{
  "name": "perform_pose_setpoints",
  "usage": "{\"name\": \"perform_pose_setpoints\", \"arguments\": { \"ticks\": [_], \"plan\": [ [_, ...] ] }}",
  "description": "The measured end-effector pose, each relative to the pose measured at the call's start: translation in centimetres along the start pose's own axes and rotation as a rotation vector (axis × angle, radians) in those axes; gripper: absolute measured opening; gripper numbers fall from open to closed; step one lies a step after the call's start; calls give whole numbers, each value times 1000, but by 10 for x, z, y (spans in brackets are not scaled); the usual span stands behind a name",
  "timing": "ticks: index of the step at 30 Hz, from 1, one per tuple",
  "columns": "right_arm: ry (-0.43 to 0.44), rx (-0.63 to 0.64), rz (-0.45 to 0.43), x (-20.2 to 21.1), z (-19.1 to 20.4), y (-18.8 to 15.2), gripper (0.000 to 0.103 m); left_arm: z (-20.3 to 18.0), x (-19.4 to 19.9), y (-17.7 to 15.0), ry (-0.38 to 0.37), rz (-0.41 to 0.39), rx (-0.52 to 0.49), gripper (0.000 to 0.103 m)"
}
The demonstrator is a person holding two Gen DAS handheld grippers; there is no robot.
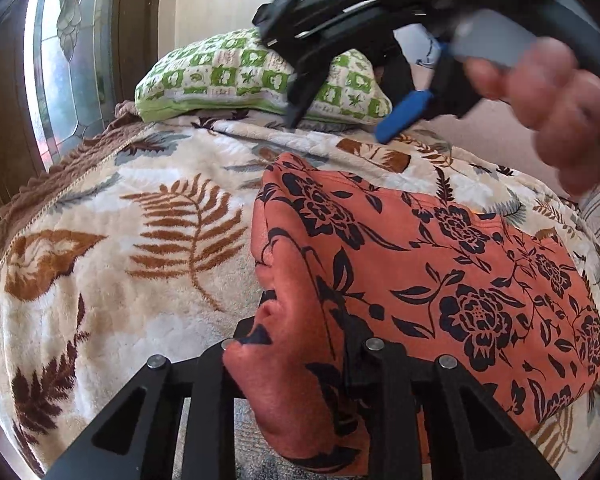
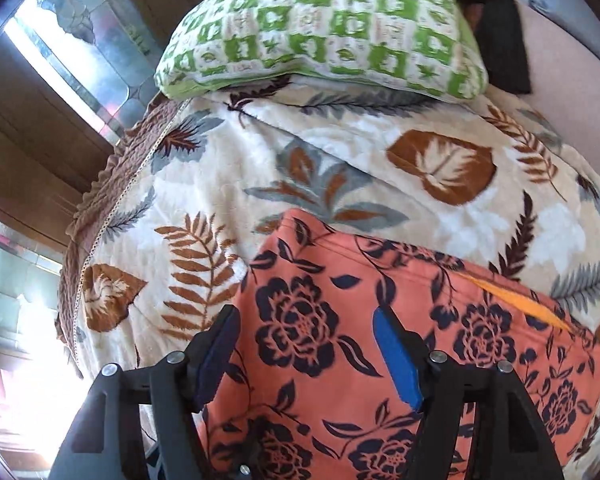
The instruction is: Fold small clothes
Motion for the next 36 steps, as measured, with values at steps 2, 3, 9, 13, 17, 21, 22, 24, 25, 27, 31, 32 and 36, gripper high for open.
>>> {"name": "perform_pose_setpoints", "arguments": {
  "ticks": [2, 3, 9, 13, 17, 21, 22, 24, 25, 27, 31, 32, 36],
  "plan": [
    [-38, 74, 46, -11, 18, 11, 72, -8, 9, 3, -7, -44, -55, 26],
    [-64, 103, 69, -17, 24, 14, 72, -14, 14, 4, -13, -68, -88, 26],
    [-229, 222, 234, -44, 40, 11, 72, -44, 30, 2, -29, -147, -226, 25],
    [-312, 183, 232, -50, 20, 4, 58, -51, 32, 1, -32, -154, -248, 25],
    [-279, 151, 96, -28, -7, 1, 19, -59, 35, -1, -51, -164, -264, 25],
    [-228, 107, -9, -3, -37, -11, 16, -79, 41, -3, -96, -178, -303, 25],
    [-212, 96, -33, 2, -46, -15, 16, -86, 43, -4, -108, -181, -314, 25],
    [-176, 81, -79, 13, -63, -22, 16, -99, 46, -5, -135, -181, -334, 25],
    [-164, 71, -96, 17, -70, -25, 16, -106, 48, -5, -153, -174, -342, 25],
    [-131, 45, -126, 27, -91, -35, 16, -119, 54, -4, -203, -161, -338, 25],
    [-75, -24, -190, 44, -142, -59, 16, -150, 59, -5, -283, -150, -366, 25],
    [-55, -45, -207, 48, -156, -66, 16, -161, 59, -6, -304, -142, -376, 25],
    [-24, -97, -264, 59, -208, -89, 16, -214, 56, -6, -366, -132, -465, 25]
  ]
}}
Point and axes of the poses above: each gripper's, at about its wrist camera, not at the fingertips, and x roughly against the way its jaws point, z to its left, y to its top, the point moved 3 cm from there along -x, roughly the way its jaws point, and after that the axes turned 3 degrees about -x, right-handed, at the moved point
